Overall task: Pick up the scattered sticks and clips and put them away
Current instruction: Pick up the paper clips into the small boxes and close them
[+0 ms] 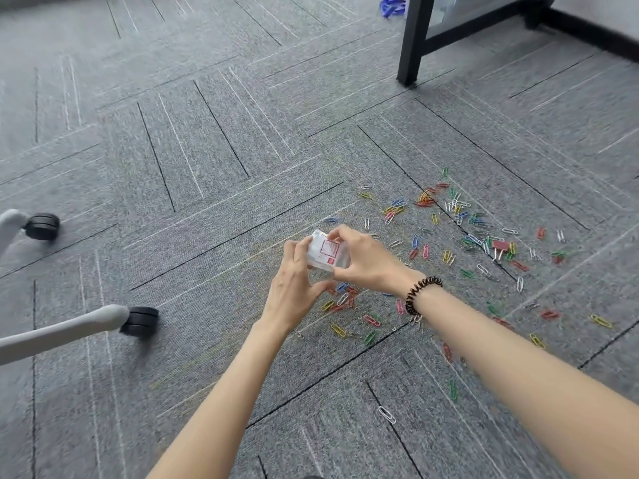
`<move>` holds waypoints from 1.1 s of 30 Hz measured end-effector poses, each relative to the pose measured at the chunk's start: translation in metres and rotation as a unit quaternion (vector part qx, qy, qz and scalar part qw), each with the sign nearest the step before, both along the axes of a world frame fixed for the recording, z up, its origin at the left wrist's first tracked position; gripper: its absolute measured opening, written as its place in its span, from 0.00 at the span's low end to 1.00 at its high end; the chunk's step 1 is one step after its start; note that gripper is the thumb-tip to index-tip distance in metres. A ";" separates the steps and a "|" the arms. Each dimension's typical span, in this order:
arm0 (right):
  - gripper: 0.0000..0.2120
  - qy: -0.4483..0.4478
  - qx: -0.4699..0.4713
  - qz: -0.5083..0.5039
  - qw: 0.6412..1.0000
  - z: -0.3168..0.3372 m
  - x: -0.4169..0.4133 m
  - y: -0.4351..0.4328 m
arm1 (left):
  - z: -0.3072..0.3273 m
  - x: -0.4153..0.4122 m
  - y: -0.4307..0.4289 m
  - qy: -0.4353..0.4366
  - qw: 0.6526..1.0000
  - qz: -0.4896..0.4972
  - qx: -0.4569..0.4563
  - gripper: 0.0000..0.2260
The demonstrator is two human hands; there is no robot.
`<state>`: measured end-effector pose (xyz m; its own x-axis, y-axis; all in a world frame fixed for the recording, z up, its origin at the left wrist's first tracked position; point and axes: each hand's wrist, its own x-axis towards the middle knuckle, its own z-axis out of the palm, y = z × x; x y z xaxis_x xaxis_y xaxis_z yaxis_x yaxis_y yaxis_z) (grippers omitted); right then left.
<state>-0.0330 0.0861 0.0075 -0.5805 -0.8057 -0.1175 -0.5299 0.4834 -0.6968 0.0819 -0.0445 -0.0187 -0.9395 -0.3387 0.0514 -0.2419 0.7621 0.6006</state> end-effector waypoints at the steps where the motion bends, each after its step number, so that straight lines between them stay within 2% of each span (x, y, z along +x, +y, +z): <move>1: 0.25 0.009 0.002 0.007 1.000 0.002 -0.002 0.005 | 0.000 -0.001 0.001 -0.003 1.000 -0.004 0.007 0.42; 3: 0.24 0.013 0.005 0.022 1.000 0.006 -0.005 0.014 | 0.003 -0.003 0.002 -0.005 1.000 -0.016 0.009 0.40; 8: 0.23 0.073 0.019 0.050 0.996 0.011 0.002 0.029 | 0.011 -0.007 0.002 -0.003 0.999 -0.046 0.029 0.24; 13: 0.21 0.169 0.021 0.095 0.981 0.012 0.007 0.038 | 0.006 -0.005 0.000 -0.017 0.995 -0.052 0.088 0.22; 20: 0.22 0.174 0.049 0.119 0.976 0.007 0.006 0.041 | 0.006 0.004 0.006 0.002 0.979 -0.026 0.200 0.22; 23: 0.20 0.121 0.047 0.097 0.987 0.009 0.003 0.040 | 0.005 0.009 0.003 -0.012 0.981 -0.035 0.193 0.23; 25: 0.17 0.049 0.035 0.068 0.996 0.010 -0.001 0.038 | 0.003 0.013 0.001 -0.016 0.984 -0.041 0.173 0.25; 29: 0.11 -0.077 -0.002 -0.013 0.997 0.008 -0.006 0.033 | 0.003 0.020 -0.002 -0.002 0.985 -0.066 0.161 0.39; 33: 0.11 -0.152 -0.036 -0.106 0.982 0.004 -0.009 0.023 | 0.006 0.028 0.003 -0.003 0.993 -0.087 0.082 0.36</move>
<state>-0.0415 0.1087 0.0119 -0.6835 -0.6830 -0.2575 -0.1855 0.5037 -0.8438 0.1098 -0.0419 -0.0126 -0.9847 -0.1742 0.0031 -0.1188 0.6847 0.7191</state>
